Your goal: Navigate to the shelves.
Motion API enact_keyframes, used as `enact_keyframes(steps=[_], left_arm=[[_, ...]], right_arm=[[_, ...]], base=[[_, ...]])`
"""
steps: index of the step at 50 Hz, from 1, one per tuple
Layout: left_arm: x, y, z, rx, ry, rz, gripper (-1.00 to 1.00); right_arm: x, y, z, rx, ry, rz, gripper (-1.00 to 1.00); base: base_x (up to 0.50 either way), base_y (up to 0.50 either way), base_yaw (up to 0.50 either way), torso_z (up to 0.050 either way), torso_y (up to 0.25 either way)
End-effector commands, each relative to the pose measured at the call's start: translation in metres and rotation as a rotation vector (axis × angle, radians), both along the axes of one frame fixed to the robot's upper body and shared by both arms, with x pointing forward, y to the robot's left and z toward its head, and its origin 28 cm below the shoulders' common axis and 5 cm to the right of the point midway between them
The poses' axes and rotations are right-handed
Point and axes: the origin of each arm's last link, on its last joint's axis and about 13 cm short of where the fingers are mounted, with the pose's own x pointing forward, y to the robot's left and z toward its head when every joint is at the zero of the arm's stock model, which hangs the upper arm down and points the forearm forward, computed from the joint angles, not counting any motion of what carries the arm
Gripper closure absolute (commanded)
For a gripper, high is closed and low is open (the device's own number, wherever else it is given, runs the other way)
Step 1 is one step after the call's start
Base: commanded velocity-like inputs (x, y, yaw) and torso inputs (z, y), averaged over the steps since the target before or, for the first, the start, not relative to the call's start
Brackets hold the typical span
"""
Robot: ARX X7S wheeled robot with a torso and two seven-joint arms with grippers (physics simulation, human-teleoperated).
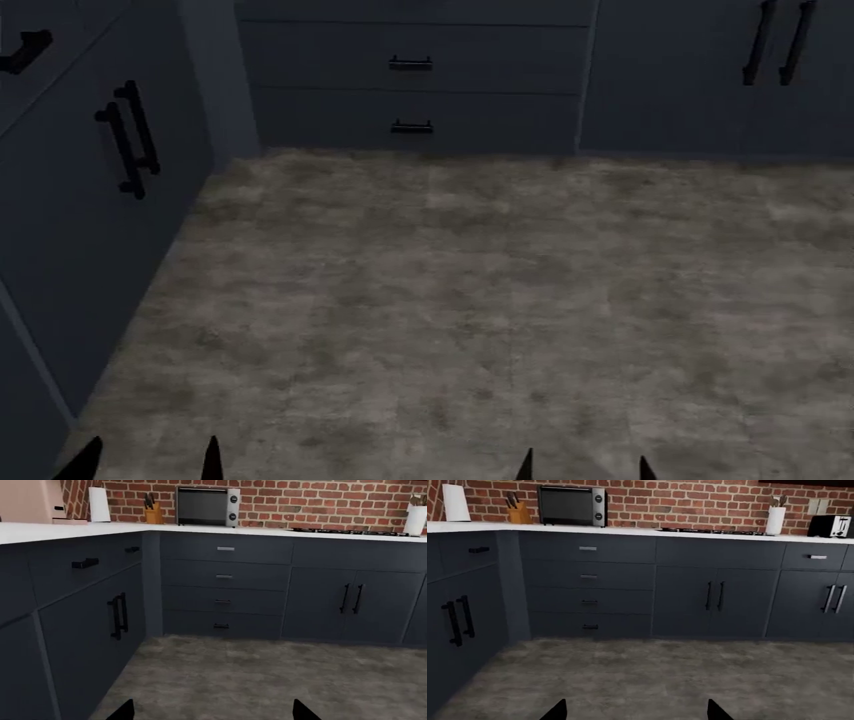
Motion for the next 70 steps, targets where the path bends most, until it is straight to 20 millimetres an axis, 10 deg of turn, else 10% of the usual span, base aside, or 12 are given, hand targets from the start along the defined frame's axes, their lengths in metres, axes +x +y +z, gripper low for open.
enact_keyframes(steps=[1, 70], left_arm=[[0.0011, -0.0003, -0.0009, -0.001, 0.001, 0.0, -1.0], [0.0027, -0.0018, -0.0011, -0.005, 0.0, -0.003, -1.0]], right_arm=[[0.0004, -0.0006, -0.0001, 0.009, -0.008, -0.008, -1.0], [0.0001, -0.0027, -0.0007, 0.016, -0.027, -0.002, -1.0]], base=[[0.0, 0.0, 0.0, 0.0, 0.0], [0.01, -0.3, 0.0, 0.0, 0.0]])
